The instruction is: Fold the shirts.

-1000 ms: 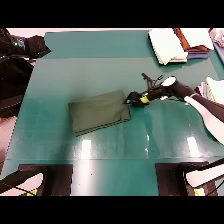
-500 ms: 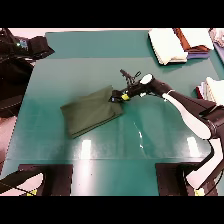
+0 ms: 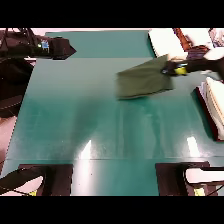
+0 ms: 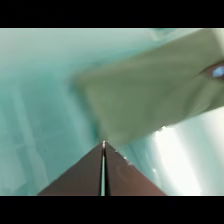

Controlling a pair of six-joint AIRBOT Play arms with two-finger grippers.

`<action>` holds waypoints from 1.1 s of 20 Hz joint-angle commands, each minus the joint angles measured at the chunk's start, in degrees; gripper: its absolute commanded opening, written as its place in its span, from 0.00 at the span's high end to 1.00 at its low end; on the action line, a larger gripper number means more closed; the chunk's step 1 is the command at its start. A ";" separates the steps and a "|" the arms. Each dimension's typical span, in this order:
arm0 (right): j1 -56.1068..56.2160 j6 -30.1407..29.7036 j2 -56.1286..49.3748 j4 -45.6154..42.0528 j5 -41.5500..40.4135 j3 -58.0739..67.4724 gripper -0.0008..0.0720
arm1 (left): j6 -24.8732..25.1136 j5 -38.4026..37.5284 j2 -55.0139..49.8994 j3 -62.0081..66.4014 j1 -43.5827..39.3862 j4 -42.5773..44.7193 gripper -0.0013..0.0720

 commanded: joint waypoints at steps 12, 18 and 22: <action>-31.98 -2.03 3.85 3.28 -13.09 4.09 0.96 | -2.69 1.73 0.02 0.00 -1.99 -0.59 0.95; -32.26 -2.03 1.03 3.21 -10.21 18.60 0.96 | -2.64 0.48 0.02 -0.02 -1.99 -0.57 0.95; -32.28 -2.03 2.12 2.25 -8.79 22.36 0.96 | -2.62 0.42 0.02 -0.02 -1.99 -0.55 0.95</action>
